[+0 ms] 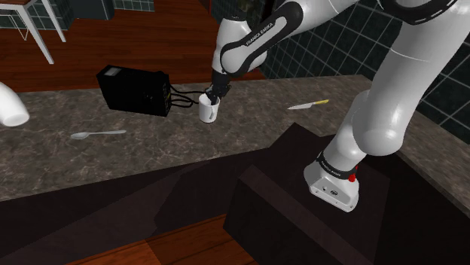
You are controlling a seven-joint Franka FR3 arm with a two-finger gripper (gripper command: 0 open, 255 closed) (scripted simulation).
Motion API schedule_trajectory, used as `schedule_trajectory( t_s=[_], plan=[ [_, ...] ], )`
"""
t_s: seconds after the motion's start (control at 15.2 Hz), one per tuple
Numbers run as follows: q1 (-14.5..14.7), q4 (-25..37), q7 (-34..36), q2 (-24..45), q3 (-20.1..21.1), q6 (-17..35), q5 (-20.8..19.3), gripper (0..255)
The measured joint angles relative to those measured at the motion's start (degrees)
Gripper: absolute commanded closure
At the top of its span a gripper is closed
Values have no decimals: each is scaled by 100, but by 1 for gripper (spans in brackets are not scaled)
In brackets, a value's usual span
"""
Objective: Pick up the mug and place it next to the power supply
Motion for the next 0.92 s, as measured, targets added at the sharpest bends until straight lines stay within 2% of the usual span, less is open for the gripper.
schedule_trajectory(
  t_s=[0.92],
  plan=[
    [-84,-58,-278,945,143,993,339,255]
  ],
)
